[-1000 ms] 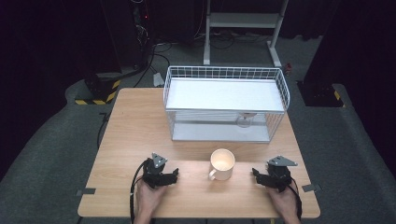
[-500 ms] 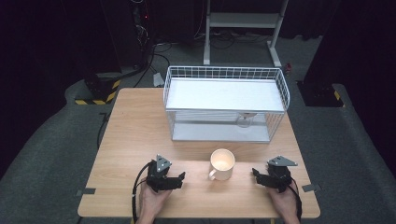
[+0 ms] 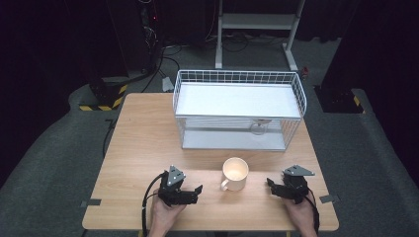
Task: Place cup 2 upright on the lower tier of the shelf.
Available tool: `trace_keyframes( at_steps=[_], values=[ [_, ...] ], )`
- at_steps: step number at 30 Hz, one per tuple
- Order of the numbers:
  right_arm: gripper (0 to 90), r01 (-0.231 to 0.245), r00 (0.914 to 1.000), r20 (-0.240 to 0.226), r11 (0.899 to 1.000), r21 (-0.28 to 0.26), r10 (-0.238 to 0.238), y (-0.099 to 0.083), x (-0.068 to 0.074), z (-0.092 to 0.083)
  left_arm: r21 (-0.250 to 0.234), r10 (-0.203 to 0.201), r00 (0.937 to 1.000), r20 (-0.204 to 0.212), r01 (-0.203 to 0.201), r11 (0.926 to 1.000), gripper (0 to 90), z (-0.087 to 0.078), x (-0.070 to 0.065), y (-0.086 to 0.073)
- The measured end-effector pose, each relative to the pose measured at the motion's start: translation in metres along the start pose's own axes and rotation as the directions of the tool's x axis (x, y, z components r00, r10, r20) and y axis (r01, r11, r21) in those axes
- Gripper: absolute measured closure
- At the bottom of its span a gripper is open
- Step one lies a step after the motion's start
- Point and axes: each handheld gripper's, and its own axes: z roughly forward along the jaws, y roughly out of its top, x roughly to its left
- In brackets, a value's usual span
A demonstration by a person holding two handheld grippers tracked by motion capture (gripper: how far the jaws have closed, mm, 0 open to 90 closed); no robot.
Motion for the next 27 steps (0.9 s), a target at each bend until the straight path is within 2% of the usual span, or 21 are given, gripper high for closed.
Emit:
trace_keyframes(
  at_steps=[5, 11, 14, 17, 21, 27],
  values=[
    [25.7, 0.0, 1.0, 0.0, 1.0, 0.0, 0.0, 0.0, 0.0, 0.0, -0.008, -0.006, 0.9999, 0.009, 0.006, 1.0, 9.3, -0.002, -0.003, -0.002],
    [25.7, 0.0, 1.0, 0.0, 1.0, 0.0, 0.0, 0.0, 0.0, 0.0, -0.019, 0.013, 0.9996, 0.023, -0.013, 0.9997, 8.3, -0.004, -0.011, -0.001],
    [25.7, 0.003, 1.0, 0.002, 1.0, -0.001, -0.003, 0.0, 0.0, 0.0, -0.022, 0.015, 0.999, 0.043, -0.014, 0.9996, 8.2, -0.004, -0.016, 0.0],
    [25.7, 0.002, 1.0, 0.001, 1.0, -0.001, -0.002, 0.0, 0.0, 0.0, -0.014, 0.043, 0.9979, 0.048, -0.043, 0.999, 8.0, -0.002, -0.022, 0.002],
    [25.7, 0.004, 1.0, 0.001, 1.0, 0.001, -0.004, 0.0, 0.0, 0.0, -0.012, 0.045, 0.9972, 0.06, -0.044, 0.9989, 7.4, -0.001, -0.026, 0.004],
    [25.7, 0.003, 1.0, 0.001, 1.0, 0.0, -0.003, 0.0, 0.0, 0.0, -0.001, 0.07, 0.9947, 0.075, -0.07, 0.9975, 7.4, 0.0, -0.034, 0.008]
  ],
)
